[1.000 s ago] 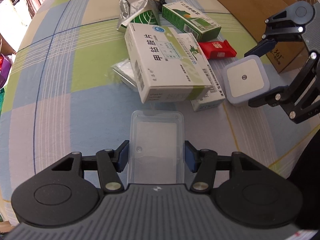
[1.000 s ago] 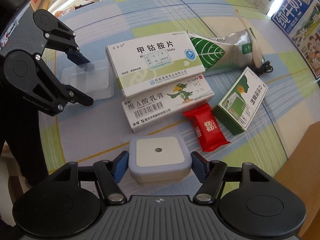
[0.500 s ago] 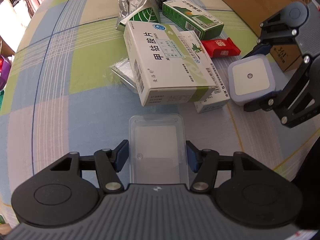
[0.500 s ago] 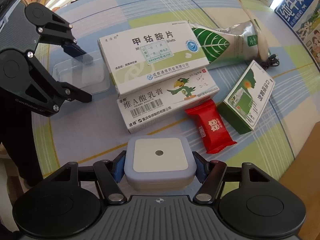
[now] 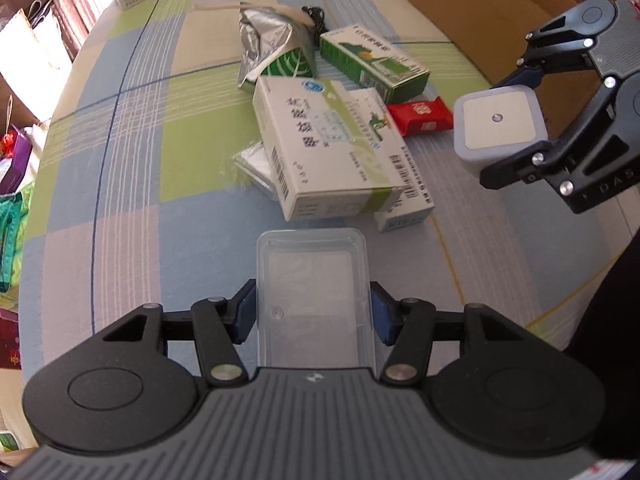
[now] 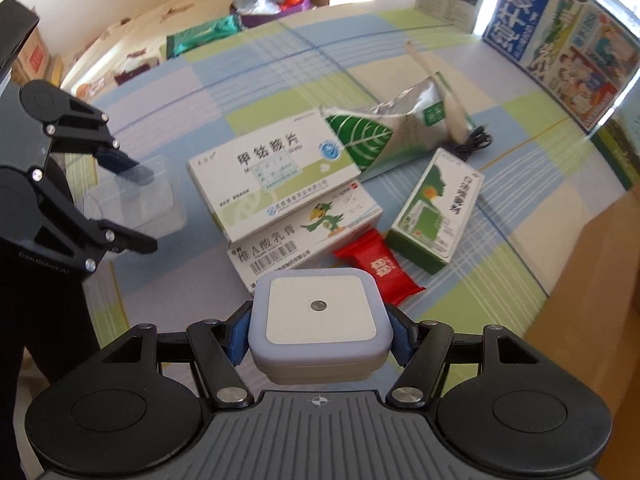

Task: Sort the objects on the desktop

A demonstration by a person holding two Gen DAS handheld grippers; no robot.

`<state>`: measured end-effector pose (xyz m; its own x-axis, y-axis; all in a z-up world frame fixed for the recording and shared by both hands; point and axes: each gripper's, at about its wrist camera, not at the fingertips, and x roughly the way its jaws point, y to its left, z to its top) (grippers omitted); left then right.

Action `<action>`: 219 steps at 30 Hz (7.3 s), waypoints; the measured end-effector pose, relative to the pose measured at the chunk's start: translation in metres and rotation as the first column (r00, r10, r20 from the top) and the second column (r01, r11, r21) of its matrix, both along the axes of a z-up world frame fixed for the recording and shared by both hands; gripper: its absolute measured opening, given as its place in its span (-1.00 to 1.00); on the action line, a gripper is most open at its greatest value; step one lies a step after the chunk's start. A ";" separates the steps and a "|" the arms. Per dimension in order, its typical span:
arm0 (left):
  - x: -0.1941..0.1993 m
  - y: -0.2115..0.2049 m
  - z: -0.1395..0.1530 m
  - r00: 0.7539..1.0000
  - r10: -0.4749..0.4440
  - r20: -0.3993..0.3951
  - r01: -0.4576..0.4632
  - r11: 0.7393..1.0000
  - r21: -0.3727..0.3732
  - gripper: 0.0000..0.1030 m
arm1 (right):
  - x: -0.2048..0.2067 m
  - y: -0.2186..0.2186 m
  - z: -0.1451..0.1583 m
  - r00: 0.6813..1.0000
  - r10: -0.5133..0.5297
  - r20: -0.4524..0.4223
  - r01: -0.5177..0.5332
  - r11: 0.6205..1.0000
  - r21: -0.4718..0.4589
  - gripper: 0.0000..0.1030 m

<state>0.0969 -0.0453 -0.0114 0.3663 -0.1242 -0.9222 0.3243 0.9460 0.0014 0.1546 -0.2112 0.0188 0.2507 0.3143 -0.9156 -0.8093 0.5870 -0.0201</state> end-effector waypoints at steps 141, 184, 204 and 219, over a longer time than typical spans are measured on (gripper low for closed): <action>0.041 0.011 0.079 0.969 0.066 0.240 -0.046 0.995 -0.086 0.81 | -0.037 -0.036 0.108 0.859 -0.491 0.141 0.453 0.860 0.236 0.96; 0.078 -0.039 -0.019 0.984 -0.072 0.161 0.060 0.995 0.079 0.45 | -0.019 -0.031 -0.002 0.749 -0.662 0.031 0.656 0.747 0.112 0.96; 0.084 0.015 -0.015 0.983 -0.046 0.176 0.039 0.998 0.048 0.33 | -0.020 0.001 -0.019 0.796 -0.600 -0.084 0.603 0.770 0.210 0.77; 0.082 0.045 -0.014 0.987 -0.019 0.160 0.030 0.997 -0.067 0.33 | 0.005 0.044 -0.052 0.814 -0.566 -0.130 0.581 0.794 0.179 0.09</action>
<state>0.1788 0.0001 -0.0251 0.5040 -0.1966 -0.8411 0.3482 0.9374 -0.0105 0.1596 -0.1674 -0.0334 0.3845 0.3103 -0.8694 -0.3177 0.9288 0.1910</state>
